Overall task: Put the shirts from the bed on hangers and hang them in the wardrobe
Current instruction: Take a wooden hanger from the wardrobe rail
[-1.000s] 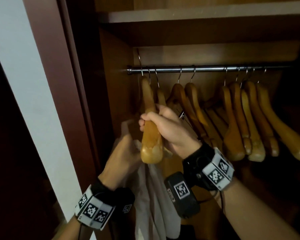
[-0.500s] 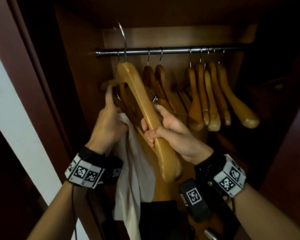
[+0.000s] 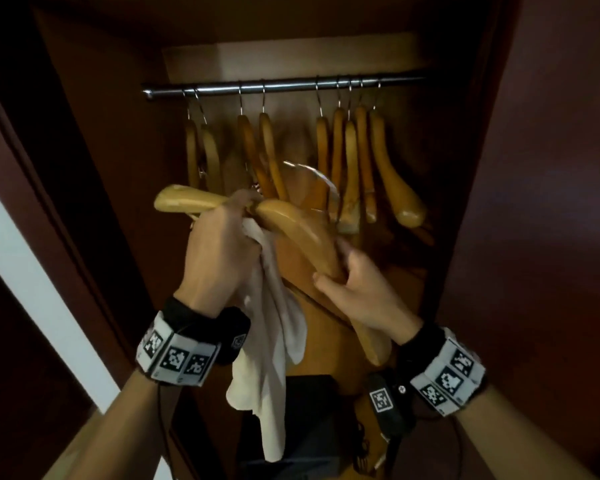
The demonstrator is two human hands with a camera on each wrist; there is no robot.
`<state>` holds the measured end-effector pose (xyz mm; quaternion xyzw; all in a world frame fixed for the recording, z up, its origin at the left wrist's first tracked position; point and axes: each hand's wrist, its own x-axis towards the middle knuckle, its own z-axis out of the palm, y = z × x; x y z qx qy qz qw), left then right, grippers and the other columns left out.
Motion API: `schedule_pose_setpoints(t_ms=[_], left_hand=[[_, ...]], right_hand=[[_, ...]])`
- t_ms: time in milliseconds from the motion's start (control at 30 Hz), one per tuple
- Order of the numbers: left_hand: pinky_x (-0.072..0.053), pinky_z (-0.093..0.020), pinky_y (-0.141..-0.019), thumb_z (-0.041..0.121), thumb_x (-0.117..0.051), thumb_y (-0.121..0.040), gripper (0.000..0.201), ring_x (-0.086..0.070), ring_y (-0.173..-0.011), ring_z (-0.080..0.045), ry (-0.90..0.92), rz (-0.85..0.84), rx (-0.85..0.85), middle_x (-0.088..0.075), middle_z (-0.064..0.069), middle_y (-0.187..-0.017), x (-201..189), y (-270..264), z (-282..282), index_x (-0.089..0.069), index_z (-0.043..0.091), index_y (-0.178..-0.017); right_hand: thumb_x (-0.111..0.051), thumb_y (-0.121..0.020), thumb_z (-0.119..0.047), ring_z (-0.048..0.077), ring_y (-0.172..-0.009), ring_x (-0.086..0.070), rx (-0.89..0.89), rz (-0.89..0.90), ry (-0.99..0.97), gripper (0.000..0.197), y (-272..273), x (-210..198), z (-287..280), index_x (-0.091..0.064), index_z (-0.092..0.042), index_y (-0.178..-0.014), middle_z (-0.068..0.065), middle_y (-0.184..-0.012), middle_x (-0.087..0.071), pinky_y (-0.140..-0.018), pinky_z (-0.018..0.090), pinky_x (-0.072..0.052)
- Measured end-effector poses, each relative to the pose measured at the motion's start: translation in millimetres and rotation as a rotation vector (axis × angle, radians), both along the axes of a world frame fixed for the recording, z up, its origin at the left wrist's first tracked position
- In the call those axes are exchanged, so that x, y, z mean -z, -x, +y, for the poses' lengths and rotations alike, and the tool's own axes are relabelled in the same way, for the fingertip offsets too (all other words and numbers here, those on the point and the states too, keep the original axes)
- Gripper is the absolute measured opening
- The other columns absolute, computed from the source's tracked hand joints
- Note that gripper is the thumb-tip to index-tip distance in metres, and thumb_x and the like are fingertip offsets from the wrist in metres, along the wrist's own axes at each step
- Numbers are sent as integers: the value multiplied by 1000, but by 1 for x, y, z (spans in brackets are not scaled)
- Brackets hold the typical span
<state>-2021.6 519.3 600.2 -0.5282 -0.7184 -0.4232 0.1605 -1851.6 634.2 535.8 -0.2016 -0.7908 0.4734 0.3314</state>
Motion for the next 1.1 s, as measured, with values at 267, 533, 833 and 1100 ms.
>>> schedule_pose_setpoints(t_ms=[267,533,833,1100], left_hand=[[-47,-33,-56,-2,-61,-85,60,-56,-65,-6,72,-12,265,-55,13,-73,39,-99,17,-56,22,-140],[-36,-23,-51,8,-73,-86,28,-49,-57,-11,91,-108,485,-54,4,-66,65,-176,44,-51,24,-94],[-45,-42,-55,8,-69,-87,23,-53,-63,-9,89,-27,480,-56,10,-67,98,-202,77,-53,25,-86],[-48,-29,-73,20,-70,-92,17,-61,-90,-16,18,-130,730,-62,-1,-99,109,-207,76,-62,13,-105]], right_hand=[[-86,-86,-16,4,-55,-60,248,385,314,11,-91,28,12,-75,-18,-84,-10,-63,-68,-54,20,-46],[-81,-88,-19,11,-90,-77,417,502,384,15,-176,82,10,-78,-13,-101,0,-92,-81,-77,21,-56],[-87,-83,-11,6,-92,-77,356,250,322,24,-218,99,3,-76,-24,-100,-8,-96,-81,-75,20,-58],[-79,-87,5,15,-100,-77,446,298,243,34,-235,101,10,-75,-17,-113,-4,-104,-81,-88,31,-62]])
